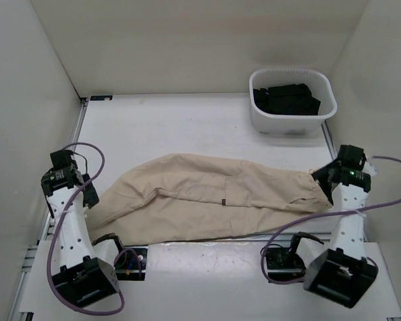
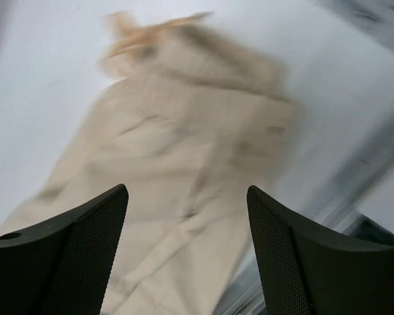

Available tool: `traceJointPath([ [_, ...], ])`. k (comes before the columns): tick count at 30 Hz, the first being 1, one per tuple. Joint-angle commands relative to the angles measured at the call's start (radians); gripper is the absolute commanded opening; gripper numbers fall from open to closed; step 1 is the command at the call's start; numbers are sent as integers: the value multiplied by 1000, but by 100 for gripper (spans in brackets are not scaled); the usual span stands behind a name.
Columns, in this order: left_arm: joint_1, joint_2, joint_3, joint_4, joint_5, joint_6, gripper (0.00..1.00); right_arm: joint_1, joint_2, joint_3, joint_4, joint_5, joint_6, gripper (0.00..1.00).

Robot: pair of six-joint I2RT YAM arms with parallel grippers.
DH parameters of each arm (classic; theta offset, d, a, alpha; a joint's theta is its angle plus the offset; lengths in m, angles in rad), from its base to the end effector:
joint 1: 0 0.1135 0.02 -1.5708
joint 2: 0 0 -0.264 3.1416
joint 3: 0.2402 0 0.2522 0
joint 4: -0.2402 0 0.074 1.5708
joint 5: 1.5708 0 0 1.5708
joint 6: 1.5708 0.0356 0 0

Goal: Fold and stack the trousers
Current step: Fold the trousers

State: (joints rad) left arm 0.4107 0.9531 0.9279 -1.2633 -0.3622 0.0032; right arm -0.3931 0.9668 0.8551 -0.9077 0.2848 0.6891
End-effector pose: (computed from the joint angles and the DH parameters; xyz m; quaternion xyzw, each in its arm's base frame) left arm 0.1264 0.0688 0.2795 -0.2219 0.9486 0.2029 0.0988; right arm 0.1595 -0.0770 0.2710 0.5237 0.7965 -0.0953 0.2867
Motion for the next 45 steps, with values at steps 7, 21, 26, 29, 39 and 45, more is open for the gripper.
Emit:
traceJointPath([
  [7, 4, -43, -173, -4, -67, -3, 100, 692, 235, 197, 150, -32, -113, 80],
  [21, 280, 183, -374, 343, 14, -3, 100, 827, 527, 148, 254, -104, -63, 81],
  [26, 289, 433, -244, 341, 271, -3, 85, 758, 621, 157, 285, -113, -72, 81],
  [29, 289, 527, -196, 326, 315, -3, 32, 689, 671, 168, 300, -134, -51, 80],
  [39, 124, 656, 300, 233, 266, -3, 14, 628, 754, 177, 332, -145, -42, 79],
  [45, 27, 756, 638, 62, 220, -3, 14, 619, 783, 177, 332, -145, -51, 79],
])
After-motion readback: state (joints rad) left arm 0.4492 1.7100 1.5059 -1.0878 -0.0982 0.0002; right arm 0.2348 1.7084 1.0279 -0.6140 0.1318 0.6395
